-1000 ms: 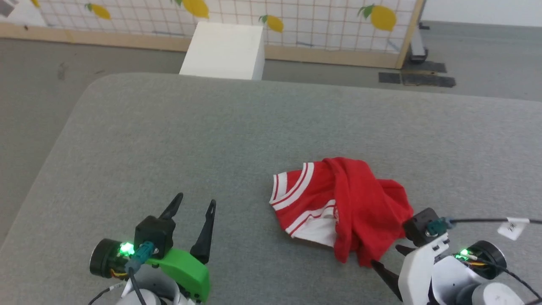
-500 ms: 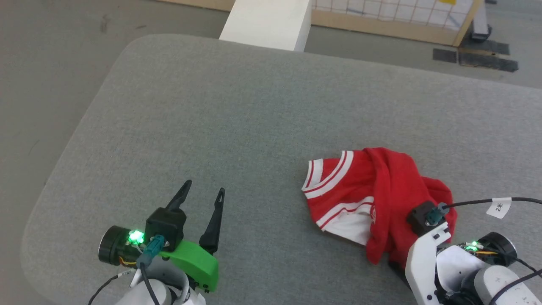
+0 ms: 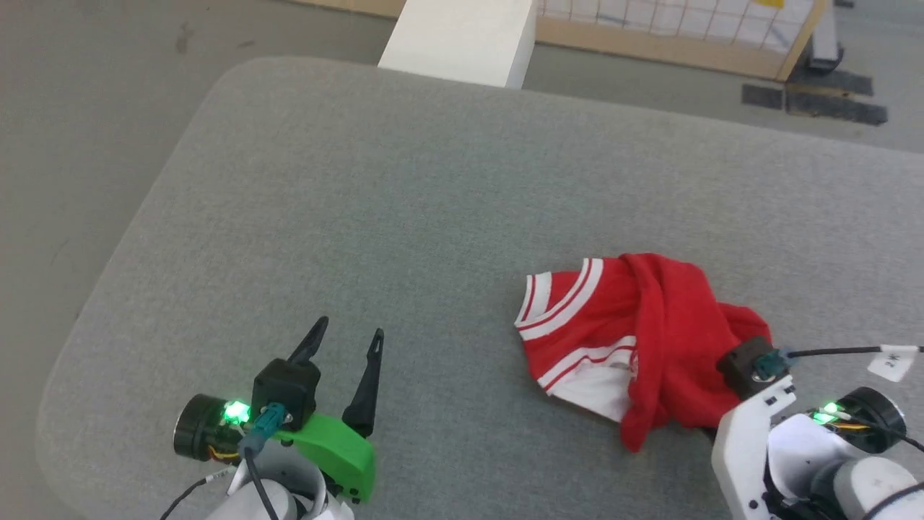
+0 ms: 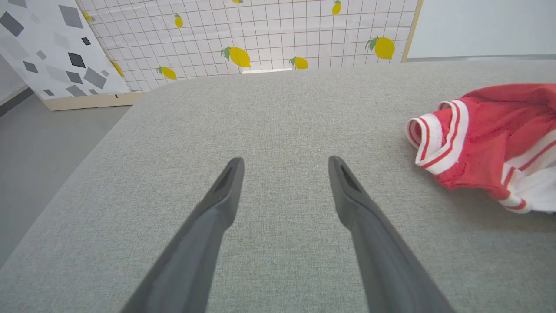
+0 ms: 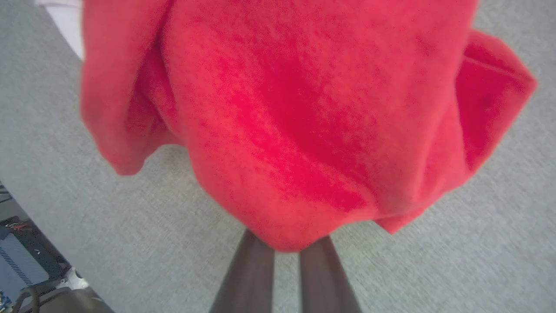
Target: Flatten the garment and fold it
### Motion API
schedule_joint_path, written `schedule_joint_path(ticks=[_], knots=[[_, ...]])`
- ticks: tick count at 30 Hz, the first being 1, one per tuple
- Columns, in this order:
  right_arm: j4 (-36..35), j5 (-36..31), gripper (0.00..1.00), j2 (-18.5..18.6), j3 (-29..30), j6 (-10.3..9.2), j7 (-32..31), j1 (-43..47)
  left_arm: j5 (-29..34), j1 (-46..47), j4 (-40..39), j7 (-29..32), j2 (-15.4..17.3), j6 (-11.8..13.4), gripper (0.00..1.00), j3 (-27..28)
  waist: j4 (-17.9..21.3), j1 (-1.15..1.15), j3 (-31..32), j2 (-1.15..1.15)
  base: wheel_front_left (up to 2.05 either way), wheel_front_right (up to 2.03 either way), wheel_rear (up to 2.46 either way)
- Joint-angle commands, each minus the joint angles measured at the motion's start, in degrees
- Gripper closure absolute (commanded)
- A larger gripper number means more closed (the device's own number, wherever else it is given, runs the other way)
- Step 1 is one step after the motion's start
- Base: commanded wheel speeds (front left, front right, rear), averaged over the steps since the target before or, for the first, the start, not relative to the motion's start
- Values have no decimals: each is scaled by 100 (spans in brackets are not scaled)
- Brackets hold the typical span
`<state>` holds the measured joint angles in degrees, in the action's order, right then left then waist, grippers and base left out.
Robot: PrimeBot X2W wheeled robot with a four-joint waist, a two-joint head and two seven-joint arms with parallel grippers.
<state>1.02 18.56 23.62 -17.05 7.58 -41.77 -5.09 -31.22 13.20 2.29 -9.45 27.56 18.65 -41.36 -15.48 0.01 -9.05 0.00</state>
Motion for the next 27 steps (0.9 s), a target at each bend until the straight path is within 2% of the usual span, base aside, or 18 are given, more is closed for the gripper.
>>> schedule_joint_path(ticks=[1,5,11,16,21,22,23,27], knots=[[-166,67,100,76,79,-9,17,103,-58,-5,23,3,1,-15,0,19,315,-1,351,0,0,0,0],[-781,174,100,389,363,-9,-181,295,-141,-86,37,31,12,-27,0,16,511,-1,582,0,0,0,0],[-1251,101,100,1109,1238,-9,-540,472,-186,-69,-7,67,-10,-33,0,0,622,-1,625,0,0,0,0],[-864,-419,100,1567,1909,-9,-3,282,-144,43,-46,22,-71,-49,0,-32,546,-1,415,0,0,0,0],[-215,-621,100,1478,1814,-9,590,-236,-112,138,-13,-29,-104,-75,0,-49,441,-1,163,0,0,0,0],[-43,-640,74,1444,1663,-9,629,-338,-108,154,4,-31,-108,-78,0,-54,425,-1,135,0,0,0,0],[128,-663,0,1424,1499,-9,636,-420,-107,168,18,-33,-112,-82,0,-58,411,-1,111,0,0,0,0],[531,-588,0,1242,1094,-9,693,-669,-124,190,76,-31,-122,-89,0,-65,397,-1,115,0,0,0,0]])
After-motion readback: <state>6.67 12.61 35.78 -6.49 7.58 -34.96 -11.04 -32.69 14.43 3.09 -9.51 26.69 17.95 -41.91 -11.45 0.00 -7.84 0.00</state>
